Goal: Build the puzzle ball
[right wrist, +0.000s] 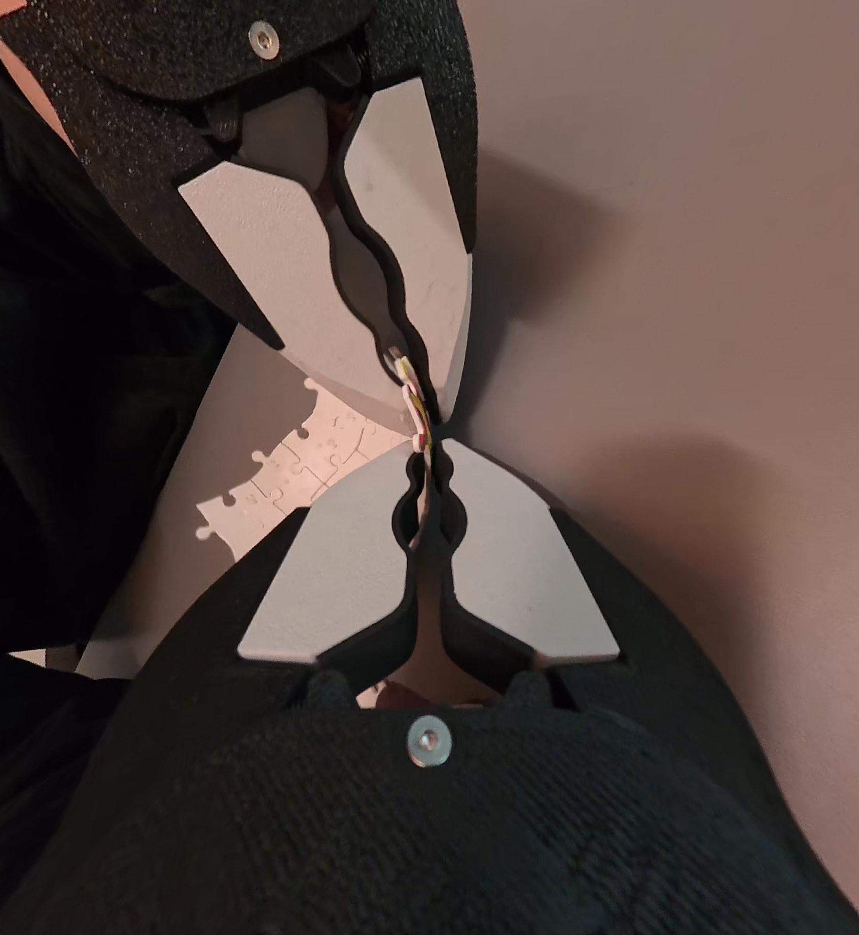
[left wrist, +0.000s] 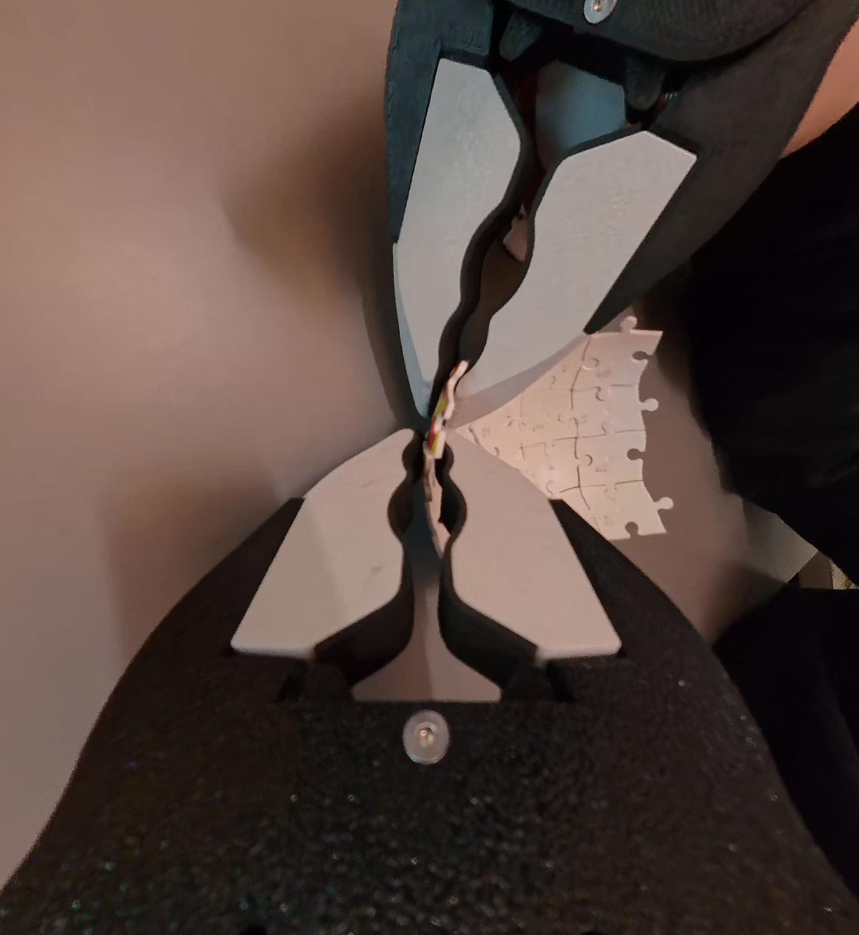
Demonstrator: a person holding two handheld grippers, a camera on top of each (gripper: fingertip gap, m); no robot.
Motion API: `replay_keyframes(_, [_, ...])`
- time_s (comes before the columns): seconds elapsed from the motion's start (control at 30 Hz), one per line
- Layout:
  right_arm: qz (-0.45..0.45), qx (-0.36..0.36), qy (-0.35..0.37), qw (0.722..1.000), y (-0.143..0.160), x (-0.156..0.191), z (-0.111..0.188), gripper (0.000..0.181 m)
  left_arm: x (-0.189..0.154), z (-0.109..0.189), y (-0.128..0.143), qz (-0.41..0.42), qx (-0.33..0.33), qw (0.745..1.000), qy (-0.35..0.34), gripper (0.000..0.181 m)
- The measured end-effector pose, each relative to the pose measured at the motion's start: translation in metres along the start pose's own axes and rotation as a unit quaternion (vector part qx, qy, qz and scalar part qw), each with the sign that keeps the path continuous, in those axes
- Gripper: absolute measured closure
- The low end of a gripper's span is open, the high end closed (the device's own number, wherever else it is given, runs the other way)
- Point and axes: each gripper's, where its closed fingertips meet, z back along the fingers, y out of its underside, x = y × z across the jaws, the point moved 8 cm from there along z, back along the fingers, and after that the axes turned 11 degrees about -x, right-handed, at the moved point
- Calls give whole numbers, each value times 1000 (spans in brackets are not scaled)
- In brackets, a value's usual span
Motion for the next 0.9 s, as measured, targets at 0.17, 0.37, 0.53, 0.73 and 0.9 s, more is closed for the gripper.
replay_keyframes(0.17, [-6, -35, 0, 999, -3, 1, 12, 164, -1, 1, -1, -2, 0, 1000, 2, 178])
replay_keyframes(0.37, [-11, -48, 13, 999, -2, 1, 22, 164, -4, 0, -2, 1, -3, 1000, 9, 175])
replay_keyframes(0.53, [3, -22, 14, 1000, -2, 3, 15, 163, -7, 6, -5, 2, -20, 1000, 16, 161])
replay_keyframes(0.73, [8, -22, 18, 1000, -2, 3, 15, 163, 0, 19, -13, 15, -76, 997, -2, 162])
replay_keyframes(0.9, [14, -31, 19, 999, -5, 3, 14, 163, -2, 17, -9, -5, -66, 998, -8, 165])
